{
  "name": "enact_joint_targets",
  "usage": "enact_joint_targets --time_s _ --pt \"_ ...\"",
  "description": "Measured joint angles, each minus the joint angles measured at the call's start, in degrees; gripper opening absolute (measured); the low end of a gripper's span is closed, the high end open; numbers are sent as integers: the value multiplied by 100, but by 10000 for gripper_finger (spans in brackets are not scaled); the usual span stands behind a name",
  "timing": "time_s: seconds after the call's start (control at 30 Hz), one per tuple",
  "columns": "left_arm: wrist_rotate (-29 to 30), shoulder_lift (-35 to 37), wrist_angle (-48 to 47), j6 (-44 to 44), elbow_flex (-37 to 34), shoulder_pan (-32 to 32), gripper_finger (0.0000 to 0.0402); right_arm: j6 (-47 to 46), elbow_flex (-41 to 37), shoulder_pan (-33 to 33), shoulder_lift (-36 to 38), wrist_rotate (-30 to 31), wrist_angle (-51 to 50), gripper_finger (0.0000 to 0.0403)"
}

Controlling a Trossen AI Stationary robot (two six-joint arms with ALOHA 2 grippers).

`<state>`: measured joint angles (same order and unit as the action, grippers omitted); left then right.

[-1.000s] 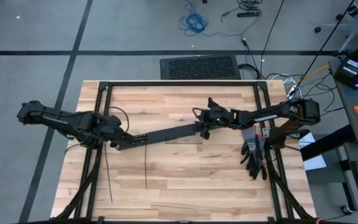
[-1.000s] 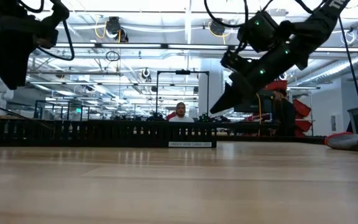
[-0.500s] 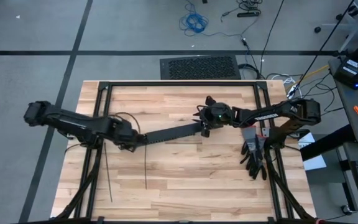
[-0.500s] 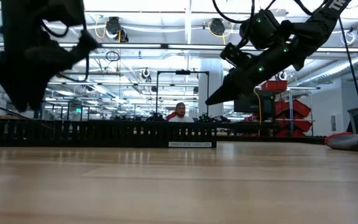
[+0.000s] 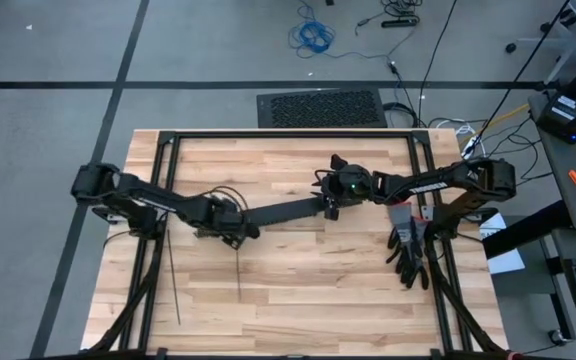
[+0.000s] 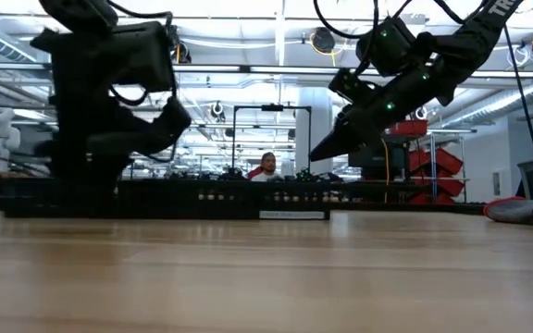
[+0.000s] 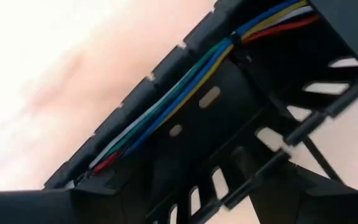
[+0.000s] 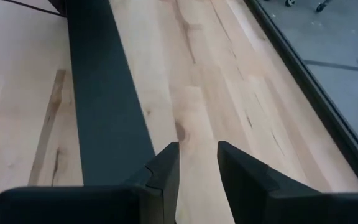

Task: Ziptie cables
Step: Close the black cable duct with the cable duct cover

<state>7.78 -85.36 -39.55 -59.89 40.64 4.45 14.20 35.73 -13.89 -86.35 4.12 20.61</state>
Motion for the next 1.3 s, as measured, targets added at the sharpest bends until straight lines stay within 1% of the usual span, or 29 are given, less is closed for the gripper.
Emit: enact_joint_targets --time_s 0.13,0.27,0.47,0.73,0.83,0.9,0.97,1.03,1.1,1.17,1.23,1.3 --pt "130 -118 578 462 165 -243 225 -87 0 0 0 3 -252 102" --pt "401 -90 728 1077 475 -442 225 -138 0 0 0 3 -355 102" --pt "500 -91 791 2000 1029 -675 225 -203 0 0 2 4 -241 102" --pt "488 -88 -182 2722 1900 -564 225 -258 0 -2 2 4 -195 102" --pt "494 -90 -725 3379 2240 -488 225 -364 0 -2 2 1 -25 102" --pt "496 -83 -1088 4103 2358 -460 225 -532 0 -2 2 -152 212 102" --pt "491 -28 -1148 4824 2305 -427 225 -670 0 -4 2 -540 527 102" --pt "346 147 -622 5538 2074 -424 225 -769 0 -2 2 -929 746 102" --pt "184 485 -127 5990 1739 -500 225 -871 0 4 2 -1081 873 102" --pt "121 833 51 6194 1419 -683 225 -982 0 -2 2 -1075 887 102" --pt "118 1229 75 6195 1014 -892 225 -1112 0 -2 -3 -1074 876 102" --pt "-7 1680 463 6192 539 -1099 225 -1218 0 2 -24 -1136 899 102"
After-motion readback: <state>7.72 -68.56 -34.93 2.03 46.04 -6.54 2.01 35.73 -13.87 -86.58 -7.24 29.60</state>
